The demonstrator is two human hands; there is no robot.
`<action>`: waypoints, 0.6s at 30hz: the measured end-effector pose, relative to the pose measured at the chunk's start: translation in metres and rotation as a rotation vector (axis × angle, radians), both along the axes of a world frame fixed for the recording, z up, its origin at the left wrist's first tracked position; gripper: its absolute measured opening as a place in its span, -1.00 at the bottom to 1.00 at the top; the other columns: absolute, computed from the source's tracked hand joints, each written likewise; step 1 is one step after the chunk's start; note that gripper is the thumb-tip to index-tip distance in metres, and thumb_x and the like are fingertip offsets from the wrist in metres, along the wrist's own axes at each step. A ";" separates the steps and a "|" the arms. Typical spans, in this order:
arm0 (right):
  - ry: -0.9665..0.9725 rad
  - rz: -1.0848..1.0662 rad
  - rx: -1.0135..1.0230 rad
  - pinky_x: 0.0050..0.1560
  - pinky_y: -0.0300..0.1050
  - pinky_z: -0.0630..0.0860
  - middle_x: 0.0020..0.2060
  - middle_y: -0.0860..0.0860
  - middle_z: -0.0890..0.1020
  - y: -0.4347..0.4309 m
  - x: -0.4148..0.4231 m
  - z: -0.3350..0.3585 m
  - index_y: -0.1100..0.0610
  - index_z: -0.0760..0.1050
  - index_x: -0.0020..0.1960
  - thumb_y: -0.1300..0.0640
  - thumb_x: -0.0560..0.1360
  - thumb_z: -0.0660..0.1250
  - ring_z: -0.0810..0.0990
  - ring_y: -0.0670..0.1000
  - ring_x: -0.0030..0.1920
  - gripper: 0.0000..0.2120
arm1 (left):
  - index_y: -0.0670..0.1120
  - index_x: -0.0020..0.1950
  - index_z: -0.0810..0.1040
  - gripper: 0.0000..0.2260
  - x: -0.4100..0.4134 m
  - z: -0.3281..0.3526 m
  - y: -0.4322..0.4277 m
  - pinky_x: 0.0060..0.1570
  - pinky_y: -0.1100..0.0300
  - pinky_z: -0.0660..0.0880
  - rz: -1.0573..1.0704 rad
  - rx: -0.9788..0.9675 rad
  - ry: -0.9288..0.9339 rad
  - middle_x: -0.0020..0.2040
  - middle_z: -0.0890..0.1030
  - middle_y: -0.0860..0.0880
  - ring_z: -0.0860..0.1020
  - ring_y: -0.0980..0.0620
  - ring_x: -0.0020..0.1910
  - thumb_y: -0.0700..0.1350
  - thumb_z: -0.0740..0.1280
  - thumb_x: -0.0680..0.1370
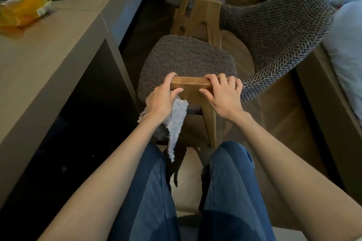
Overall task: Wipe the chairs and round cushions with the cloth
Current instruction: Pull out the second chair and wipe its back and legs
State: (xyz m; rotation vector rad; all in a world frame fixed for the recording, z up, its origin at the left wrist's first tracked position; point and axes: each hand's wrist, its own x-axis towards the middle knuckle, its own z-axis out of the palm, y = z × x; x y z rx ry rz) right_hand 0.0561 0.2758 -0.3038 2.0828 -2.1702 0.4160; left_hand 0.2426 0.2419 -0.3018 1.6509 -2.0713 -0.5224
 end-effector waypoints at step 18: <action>-0.072 0.022 0.103 0.45 0.09 -0.09 0.44 0.08 0.30 -0.075 -0.019 0.003 -0.05 0.15 0.52 -0.04 0.65 0.08 0.24 0.16 0.41 -0.54 | 0.10 0.55 0.06 -0.46 -0.020 0.003 -0.070 0.26 0.05 0.36 0.014 0.200 0.289 0.42 0.42 -0.04 0.44 -0.06 0.34 0.02 0.21 0.63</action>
